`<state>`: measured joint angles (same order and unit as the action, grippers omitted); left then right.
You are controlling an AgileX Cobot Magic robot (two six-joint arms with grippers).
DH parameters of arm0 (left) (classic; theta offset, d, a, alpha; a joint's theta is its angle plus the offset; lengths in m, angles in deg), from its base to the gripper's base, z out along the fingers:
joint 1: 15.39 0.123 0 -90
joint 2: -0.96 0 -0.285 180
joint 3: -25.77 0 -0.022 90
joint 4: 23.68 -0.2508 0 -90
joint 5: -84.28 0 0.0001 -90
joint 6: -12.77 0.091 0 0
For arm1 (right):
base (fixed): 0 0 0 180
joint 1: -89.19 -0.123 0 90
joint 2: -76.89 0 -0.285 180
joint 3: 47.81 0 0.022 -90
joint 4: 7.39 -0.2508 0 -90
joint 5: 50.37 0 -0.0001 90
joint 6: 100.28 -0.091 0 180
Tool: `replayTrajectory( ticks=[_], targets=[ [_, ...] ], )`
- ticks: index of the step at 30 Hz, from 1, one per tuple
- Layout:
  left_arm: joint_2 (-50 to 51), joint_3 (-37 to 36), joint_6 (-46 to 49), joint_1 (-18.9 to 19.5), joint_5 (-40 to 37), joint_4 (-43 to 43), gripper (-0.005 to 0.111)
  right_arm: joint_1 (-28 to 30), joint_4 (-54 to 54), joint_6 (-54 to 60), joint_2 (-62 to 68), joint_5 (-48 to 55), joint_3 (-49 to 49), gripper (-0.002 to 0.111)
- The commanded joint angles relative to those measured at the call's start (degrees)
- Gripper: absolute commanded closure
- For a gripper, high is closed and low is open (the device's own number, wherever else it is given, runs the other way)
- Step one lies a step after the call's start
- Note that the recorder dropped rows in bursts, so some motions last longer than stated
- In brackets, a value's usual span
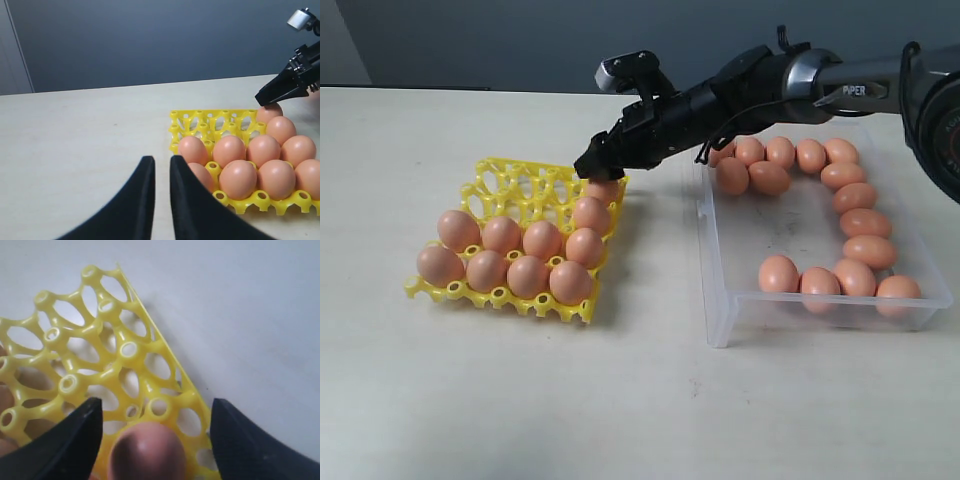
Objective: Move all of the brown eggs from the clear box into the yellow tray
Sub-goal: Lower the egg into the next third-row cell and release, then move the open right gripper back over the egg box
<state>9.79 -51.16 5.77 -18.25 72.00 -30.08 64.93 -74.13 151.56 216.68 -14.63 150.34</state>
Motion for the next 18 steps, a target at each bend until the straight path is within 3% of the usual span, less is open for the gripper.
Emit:
replayTrajectory(
  ticks=[1, 7, 10, 14, 15, 18],
  targets=[
    [0.4, -0.3, -0.1, -0.1, 0.3, -0.1, 0.094, 0.1, 1.2, -0.5, -1.8, -0.2, -0.2, 0.048],
    [0.4, -0.3, -0.1, -0.1, 0.3, -0.1, 0.094, 0.2, 6.7, -5.1, -3.2, -0.3, -0.2, 0.048],
    [0.4, -0.3, -0.1, -0.1, 0.3, -0.1, 0.094, 0.2, 15.4, -12.1, -5.2, -0.9, -0.2, 0.048],
    [0.4, -0.3, -0.1, -0.1, 0.3, -0.1, 0.094, 0.2, 38.3, -32.1, -9.1, -2.9, -0.2, 0.049],
    [0.4, -0.3, -0.1, -0.1, 0.3, -0.1, 0.094, 0.2, 47.9, -42.4, -10.3, -1.5, -0.2, 0.049],
    [0.4, -0.3, -0.1, -0.1, 0.3, -0.1, 0.094, 0.2, 68.7, -59.4, -12.7, 6.1, -0.2, 0.051]
  ],
)
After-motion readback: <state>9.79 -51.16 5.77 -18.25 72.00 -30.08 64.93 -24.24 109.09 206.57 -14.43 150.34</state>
